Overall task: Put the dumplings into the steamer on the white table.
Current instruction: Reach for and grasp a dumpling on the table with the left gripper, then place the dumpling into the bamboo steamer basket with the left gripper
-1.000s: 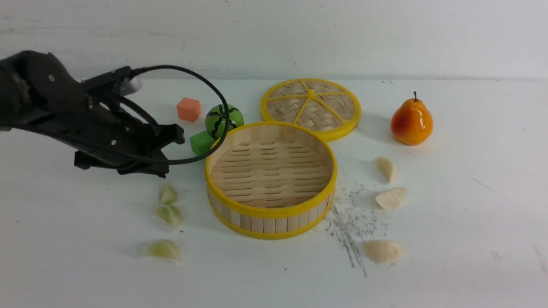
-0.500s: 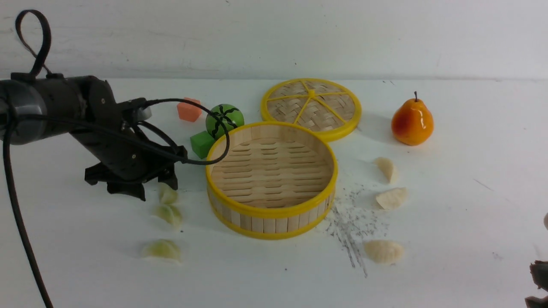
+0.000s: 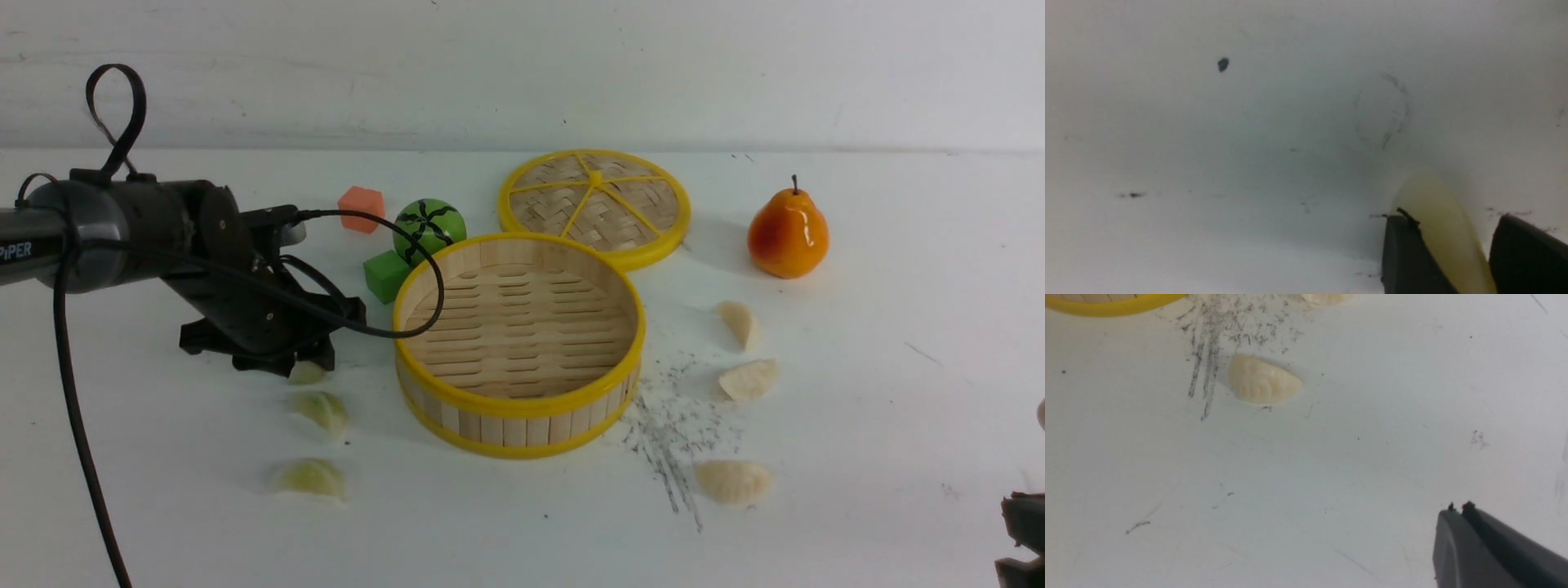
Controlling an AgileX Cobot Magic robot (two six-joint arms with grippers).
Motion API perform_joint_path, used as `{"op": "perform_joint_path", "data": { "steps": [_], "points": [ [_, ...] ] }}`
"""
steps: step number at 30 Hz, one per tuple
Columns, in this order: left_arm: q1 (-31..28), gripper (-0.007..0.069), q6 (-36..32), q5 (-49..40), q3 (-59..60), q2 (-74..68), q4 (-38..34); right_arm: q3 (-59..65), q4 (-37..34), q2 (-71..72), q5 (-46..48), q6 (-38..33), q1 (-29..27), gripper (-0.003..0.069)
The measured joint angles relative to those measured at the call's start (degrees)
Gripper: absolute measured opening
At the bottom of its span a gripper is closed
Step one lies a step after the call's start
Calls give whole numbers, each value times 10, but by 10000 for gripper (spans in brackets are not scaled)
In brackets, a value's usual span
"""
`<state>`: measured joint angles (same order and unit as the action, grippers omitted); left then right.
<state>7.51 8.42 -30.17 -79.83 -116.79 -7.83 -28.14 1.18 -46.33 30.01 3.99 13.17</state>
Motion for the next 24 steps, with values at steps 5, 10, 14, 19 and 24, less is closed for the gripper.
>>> {"op": "perform_joint_path", "data": {
  "steps": [5, 10, 14, 19, 24],
  "points": [
    [0, 244, 0, 2, -1, 0, 0, 0, 0, 0, -2, 0, 0, 9],
    [0, 244, 0, 1, 1, 13, 0, 0, 0, 0, -5, 0, 0, 14],
    [0, 242, 0, 0, 3, 59, -11, 0, 0, 0, -6, 0, 0, 18],
    [0, 240, -17, -28, -22, 95, -97, 0, 0, 0, -8, 0, 0, 20],
    [31, 239, -71, -75, -101, 78, -178, 0, 0, 0, -14, 0, 0, 25]
  ]
}}
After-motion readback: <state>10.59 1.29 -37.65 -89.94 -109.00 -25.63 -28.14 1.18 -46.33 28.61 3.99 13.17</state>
